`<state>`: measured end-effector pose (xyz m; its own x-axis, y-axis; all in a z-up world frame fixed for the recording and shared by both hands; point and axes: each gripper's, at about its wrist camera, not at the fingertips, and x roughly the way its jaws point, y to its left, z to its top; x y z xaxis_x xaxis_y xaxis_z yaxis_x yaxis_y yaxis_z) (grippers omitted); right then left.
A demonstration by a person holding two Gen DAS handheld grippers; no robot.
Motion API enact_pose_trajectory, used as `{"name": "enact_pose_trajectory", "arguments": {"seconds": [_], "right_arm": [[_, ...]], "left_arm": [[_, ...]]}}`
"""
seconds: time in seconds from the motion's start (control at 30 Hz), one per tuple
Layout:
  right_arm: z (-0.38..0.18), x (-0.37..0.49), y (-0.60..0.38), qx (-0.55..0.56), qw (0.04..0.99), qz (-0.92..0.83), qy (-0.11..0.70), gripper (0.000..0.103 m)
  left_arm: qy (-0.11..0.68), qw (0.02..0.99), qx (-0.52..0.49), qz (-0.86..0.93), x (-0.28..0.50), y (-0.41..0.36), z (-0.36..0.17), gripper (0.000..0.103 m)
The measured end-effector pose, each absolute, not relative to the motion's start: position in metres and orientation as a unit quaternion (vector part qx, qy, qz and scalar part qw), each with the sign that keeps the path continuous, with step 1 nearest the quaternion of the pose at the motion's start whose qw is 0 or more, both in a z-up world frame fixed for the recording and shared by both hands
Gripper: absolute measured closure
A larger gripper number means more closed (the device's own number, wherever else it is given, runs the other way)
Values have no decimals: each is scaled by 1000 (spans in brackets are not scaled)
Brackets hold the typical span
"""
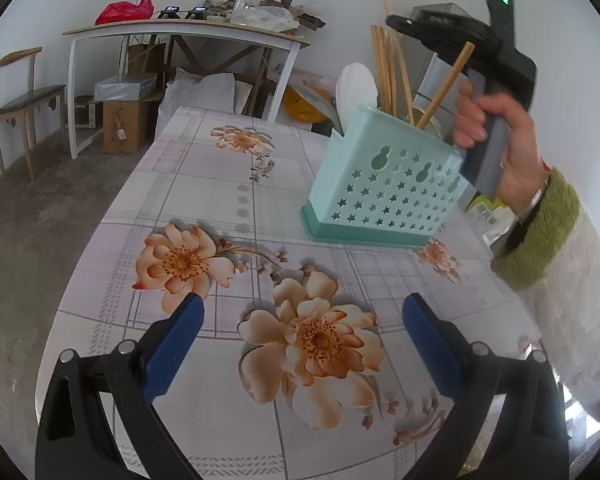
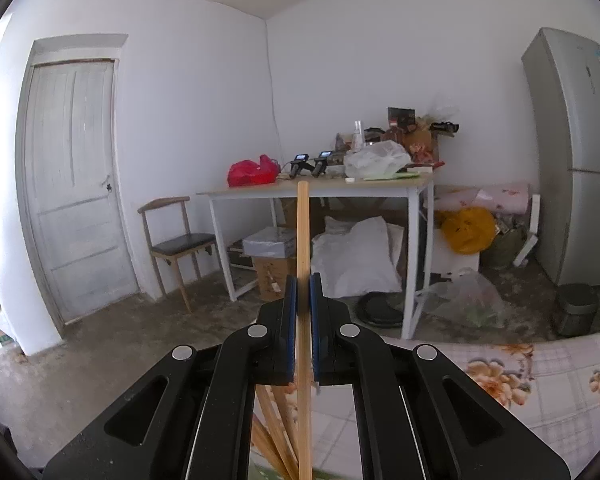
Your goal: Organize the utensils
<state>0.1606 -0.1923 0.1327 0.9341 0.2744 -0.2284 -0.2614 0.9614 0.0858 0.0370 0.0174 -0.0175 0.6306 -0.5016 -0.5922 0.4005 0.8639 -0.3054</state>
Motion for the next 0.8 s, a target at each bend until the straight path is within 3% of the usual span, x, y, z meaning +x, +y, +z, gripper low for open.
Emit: {"name": "enact_pose_trajectory", "arguments": {"seconds": [0.33, 0.47, 0.63, 0.8], "right_arm": [[133, 108, -213, 14, 982, 139, 124, 95], [133, 84, -222, 13, 980, 145, 139, 72], [138, 49, -239, 30, 981, 145, 125, 59], [130, 25, -277, 119, 973, 143, 133, 48]], "left_arm": [[351, 895, -87, -261, 36, 13, -12, 6], [345, 899, -81, -259, 31, 8, -9, 6], [332, 904, -54, -262, 26, -3, -2, 6], [307, 913, -37, -265, 30, -13, 7, 6]]}}
